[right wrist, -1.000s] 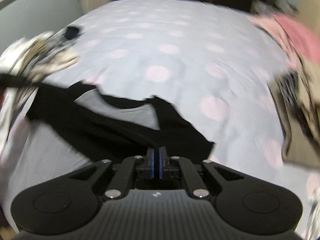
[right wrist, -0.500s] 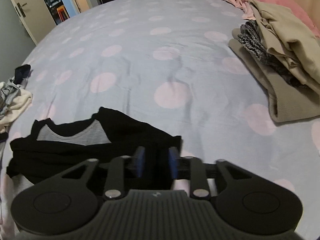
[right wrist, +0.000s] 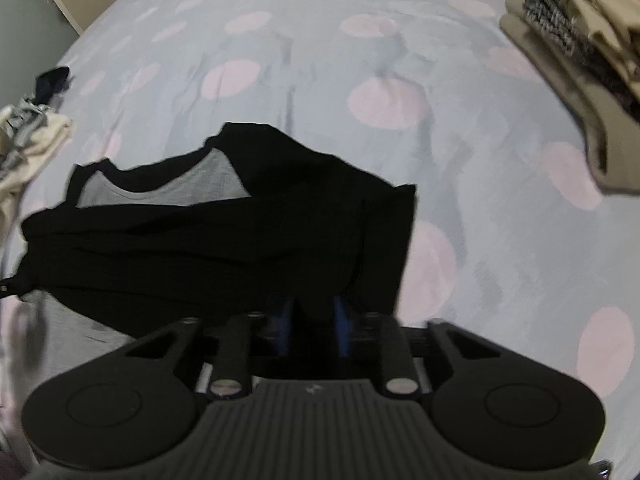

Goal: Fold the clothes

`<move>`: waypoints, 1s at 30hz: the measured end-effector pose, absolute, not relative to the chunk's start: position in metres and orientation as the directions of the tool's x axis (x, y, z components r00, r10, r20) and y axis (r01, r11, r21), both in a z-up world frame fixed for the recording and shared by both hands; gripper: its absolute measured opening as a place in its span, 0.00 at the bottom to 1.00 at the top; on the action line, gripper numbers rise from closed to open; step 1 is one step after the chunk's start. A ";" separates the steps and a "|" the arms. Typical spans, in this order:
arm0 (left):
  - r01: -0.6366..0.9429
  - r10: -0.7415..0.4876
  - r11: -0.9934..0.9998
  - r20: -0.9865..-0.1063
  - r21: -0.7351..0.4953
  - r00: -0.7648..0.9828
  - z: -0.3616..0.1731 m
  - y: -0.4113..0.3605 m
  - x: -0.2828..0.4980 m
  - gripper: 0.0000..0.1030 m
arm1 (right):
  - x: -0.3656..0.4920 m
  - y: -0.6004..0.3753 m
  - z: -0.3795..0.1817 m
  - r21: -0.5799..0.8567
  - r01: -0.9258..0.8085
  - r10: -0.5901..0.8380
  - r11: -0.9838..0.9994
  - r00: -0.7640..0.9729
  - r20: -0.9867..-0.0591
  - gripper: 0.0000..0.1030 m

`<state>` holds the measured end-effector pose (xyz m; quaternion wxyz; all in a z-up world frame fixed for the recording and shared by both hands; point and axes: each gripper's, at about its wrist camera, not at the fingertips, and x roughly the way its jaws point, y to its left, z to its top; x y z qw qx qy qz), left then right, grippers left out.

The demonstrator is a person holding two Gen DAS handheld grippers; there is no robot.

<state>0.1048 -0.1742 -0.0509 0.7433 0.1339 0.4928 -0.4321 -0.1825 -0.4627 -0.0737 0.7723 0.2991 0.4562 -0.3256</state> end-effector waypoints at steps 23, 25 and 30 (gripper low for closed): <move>0.799 -0.526 0.575 -0.827 -0.175 0.198 -0.023 -0.161 0.122 0.41 | -0.203 -0.468 -0.038 0.129 0.798 -0.263 0.589 0.340 -0.903 0.26; 0.787 -0.536 0.583 -0.823 -0.201 0.188 -0.020 -0.164 0.125 0.37 | -0.202 -0.471 -0.036 0.130 0.805 -0.282 0.579 0.347 -0.895 0.26; 0.799 -0.491 0.574 -0.856 -0.179 0.161 -0.011 -0.174 0.129 0.40 | -0.199 -0.478 -0.036 0.131 0.814 -0.295 0.566 0.349 -0.889 0.26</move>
